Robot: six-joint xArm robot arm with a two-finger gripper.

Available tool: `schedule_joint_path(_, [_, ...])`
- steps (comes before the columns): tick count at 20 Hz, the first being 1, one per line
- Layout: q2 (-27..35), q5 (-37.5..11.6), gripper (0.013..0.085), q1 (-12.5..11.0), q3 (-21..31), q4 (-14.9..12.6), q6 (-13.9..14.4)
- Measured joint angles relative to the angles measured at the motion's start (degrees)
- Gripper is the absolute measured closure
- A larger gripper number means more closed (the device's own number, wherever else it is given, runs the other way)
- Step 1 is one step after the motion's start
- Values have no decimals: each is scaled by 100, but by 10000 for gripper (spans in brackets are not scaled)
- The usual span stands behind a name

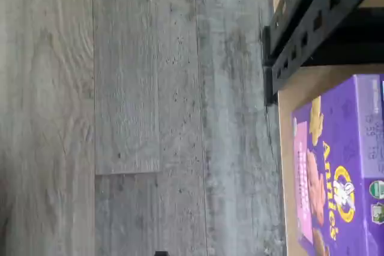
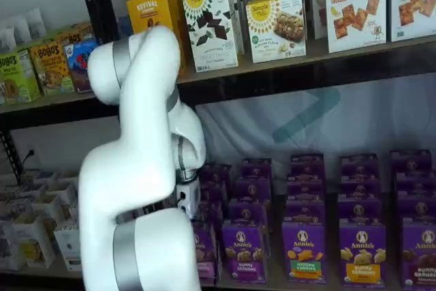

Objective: Pick up the purple box with a pink patch in the middle, on the bottom shelf, the first box from the left

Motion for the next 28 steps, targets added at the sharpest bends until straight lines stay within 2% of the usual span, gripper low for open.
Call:
schedule_joint_path(7, [294,-278,130,-121,-313,93,-204])
schedule_joint_path(17, [828,-306,130,-184,-866,44,-224])
schedule_joint_path(23, [1189,-257,130,-187,-1292,-41,-144])
schedule_joint_path(28, [1411,-211,130,-228,-1542,-337,85])
